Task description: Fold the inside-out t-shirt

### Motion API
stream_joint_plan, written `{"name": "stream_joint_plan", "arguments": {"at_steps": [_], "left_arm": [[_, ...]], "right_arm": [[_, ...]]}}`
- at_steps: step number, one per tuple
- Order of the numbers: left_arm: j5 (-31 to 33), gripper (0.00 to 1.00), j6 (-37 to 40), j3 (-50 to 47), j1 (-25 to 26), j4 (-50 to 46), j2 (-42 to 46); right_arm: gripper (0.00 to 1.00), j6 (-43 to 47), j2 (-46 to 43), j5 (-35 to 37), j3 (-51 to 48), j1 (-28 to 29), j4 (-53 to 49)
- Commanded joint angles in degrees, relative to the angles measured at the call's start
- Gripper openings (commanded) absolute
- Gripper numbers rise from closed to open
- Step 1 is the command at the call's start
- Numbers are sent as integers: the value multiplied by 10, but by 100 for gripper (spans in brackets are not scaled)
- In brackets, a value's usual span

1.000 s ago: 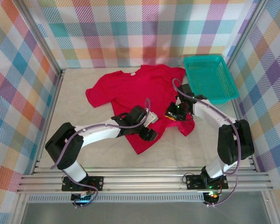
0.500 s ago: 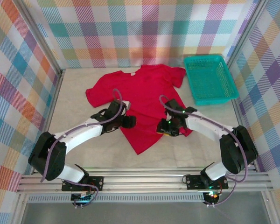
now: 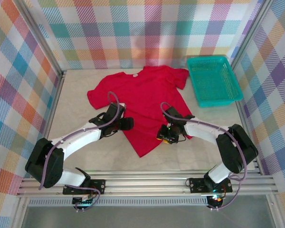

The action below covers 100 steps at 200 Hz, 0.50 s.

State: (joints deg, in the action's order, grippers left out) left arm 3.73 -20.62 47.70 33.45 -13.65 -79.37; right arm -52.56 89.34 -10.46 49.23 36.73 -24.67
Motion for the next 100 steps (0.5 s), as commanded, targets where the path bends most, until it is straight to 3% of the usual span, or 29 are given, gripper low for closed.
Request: {"name": "stream_joint_plan", "arguments": {"at_steps": [1, 100], "left_arm": [[0, 64, -7, 5, -4, -12, 6], [0, 64, 1, 15, -8, -18, 7]], "right_arm": [[34, -14, 13, 11, -1, -1, 8], [42, -1, 24, 9, 12, -1, -2]]}}
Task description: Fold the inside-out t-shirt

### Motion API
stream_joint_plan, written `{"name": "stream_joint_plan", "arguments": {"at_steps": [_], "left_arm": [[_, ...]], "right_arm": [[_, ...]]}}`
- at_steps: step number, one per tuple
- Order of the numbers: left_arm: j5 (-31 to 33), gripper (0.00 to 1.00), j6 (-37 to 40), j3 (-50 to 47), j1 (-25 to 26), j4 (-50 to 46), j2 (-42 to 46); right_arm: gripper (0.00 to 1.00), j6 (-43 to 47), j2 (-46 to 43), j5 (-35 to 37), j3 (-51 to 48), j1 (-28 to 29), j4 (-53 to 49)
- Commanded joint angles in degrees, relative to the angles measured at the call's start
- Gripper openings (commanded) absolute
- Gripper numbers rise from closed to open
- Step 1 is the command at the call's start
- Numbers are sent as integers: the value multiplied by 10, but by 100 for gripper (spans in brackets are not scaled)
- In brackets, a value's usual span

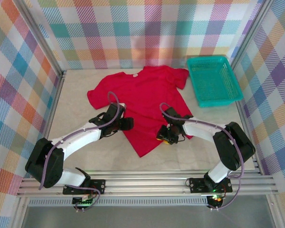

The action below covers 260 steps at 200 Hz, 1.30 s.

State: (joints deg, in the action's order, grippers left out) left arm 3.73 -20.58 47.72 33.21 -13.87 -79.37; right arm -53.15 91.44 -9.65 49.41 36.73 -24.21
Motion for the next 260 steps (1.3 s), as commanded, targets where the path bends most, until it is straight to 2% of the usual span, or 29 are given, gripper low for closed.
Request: {"name": "stream_joint_plan", "arguments": {"at_steps": [1, 39, 59, 95, 135, 156, 162, 190, 223, 260], "left_arm": [[0, 64, 1, 15, -5, -16, 7], [-3, 64, 2, 20, -5, -16, 3], [-5, 64, 2, 24, -5, -16, 1], [-5, 64, 7, 25, -5, -38, 7], [-6, 64, 8, 21, -6, -36, 5], [-11, 63, 11, 23, -6, -34, 1], [-19, 63, 15, 24, -6, -32, 0], [-97, 64, 65, 17, 1, 5, 8], [-134, 69, 160, 34, 46, -11, 7], [-216, 73, 219, 16, 81, 21, 11]], "right_arm": [[42, 5, 2, 2, 11, -1, -8], [45, 12, -5, 18, 7, -2, -15], [41, 13, 10, 14, 16, -3, -10], [28, 18, 20, 11, 31, -3, -15], [7, 24, 21, 11, 34, -3, -21], [3, 24, 24, 8, 38, -3, -24], [0, 24, 24, 9, 38, -3, -23], [0, 33, 25, 19, 56, -5, -31], [0, 48, 21, 9, 104, -10, -57], [0, 48, 17, 9, 123, -26, -57]]}}
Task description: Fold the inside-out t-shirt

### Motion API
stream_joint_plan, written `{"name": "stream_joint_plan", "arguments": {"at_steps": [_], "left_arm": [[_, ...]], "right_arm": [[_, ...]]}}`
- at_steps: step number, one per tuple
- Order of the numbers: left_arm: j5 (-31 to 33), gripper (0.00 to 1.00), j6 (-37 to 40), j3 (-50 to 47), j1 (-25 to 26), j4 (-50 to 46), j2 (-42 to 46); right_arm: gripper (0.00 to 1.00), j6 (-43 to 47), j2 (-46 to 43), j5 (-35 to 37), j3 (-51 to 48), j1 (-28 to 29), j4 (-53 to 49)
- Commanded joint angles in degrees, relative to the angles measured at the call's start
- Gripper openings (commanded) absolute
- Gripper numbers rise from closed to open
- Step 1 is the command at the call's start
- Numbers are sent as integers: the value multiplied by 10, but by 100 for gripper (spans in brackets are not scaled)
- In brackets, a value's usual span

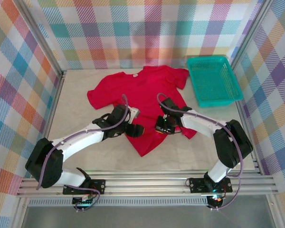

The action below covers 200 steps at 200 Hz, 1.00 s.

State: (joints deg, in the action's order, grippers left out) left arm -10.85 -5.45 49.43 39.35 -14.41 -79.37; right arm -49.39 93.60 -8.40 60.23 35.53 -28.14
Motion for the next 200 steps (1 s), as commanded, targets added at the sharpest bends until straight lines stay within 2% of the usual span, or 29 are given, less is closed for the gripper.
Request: {"name": "stream_joint_plan", "arguments": {"at_steps": [1, 33, 63, 117, 155, 178, 200], "left_arm": [[-72, 74, 69, -1, 20, 28, 12], [-99, 78, 71, -11, 36, 54, 1], [-84, 79, 56, -17, 61, 80, -35], [49, 79, 30, -28, 103, 137, -109], [76, 78, 17, -20, 109, 159, -124], [91, 75, 7, -1, 112, 141, -146], [97, 64, 1, 18, 115, 123, -164]], "right_arm": [[0, 11, -4, -4, 15, -14, -18], [0, 10, 10, -15, 43, -19, -16], [0, 10, 22, -21, 65, -20, -16], [0, 14, 31, -28, 81, -23, -23], [0, 13, 31, -28, 81, -23, -23], [0, 13, 31, -28, 81, -24, -22], [0, 13, 29, -28, 78, -24, -24]]}}
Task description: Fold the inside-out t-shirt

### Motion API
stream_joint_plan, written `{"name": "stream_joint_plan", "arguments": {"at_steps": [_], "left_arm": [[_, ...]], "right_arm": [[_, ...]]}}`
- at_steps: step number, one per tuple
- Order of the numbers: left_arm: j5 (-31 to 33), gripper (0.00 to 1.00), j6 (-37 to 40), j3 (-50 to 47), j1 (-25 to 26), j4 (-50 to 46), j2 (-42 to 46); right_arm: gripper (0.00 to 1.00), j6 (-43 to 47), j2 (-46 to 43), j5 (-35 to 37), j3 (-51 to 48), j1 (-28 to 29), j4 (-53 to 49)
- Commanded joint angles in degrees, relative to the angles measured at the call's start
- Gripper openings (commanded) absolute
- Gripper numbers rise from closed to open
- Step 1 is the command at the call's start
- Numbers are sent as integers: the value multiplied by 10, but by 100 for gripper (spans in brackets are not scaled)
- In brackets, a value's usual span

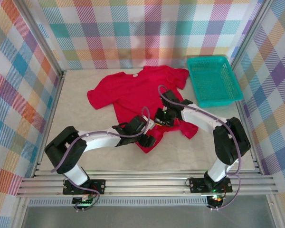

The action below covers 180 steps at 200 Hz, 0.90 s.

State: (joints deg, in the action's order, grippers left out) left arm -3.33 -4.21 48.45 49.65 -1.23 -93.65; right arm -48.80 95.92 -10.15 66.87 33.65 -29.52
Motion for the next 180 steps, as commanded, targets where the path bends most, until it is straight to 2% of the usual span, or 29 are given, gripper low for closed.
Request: {"name": "stream_joint_plan", "arguments": {"at_steps": [1, 18, 30, 46, 60, 102, 120, 128, 134, 149, 169, 180], "left_arm": [[22, 63, -11, 28, 13, -9, -21], [25, 55, -15, 35, 14, -15, -28], [31, 46, -17, 39, 14, -20, -31], [35, 25, -18, 51, 14, -40, -31], [42, 0, -17, 70, 14, -76, -27], [54, 0, -6, 152, -17, -244, 39], [47, 0, -14, 193, -40, -284, 71], [41, 0, -26, 206, -51, -289, 83], [30, 0, -33, 214, -60, -291, 90], [9, 0, -50, 230, -77, -294, 99], [-20, 0, -63, 242, -88, -294, 101], [-29, 0, -67, 245, -91, -292, 101]], "right_arm": [[0, 7, 6, -11, 12, -5, -10], [0, 8, 4, -11, 10, -6, -10], [0, 8, 3, -11, 9, -6, -10], [0, 10, 1, -11, 9, -7, -10], [0, 12, 1, -9, 10, -7, -11], [0, 63, 15, 32, 34, -14, -40], [0, 93, 22, 44, 53, -22, -36], [15, 108, 24, 45, 64, -25, -43], [30, 118, 22, 51, 76, -25, -52], [40, 140, 1, 73, 89, -25, -74], [39, 162, -50, 79, 67, -25, -75], [32, 172, -84, 64, 36, -25, -60]]}}
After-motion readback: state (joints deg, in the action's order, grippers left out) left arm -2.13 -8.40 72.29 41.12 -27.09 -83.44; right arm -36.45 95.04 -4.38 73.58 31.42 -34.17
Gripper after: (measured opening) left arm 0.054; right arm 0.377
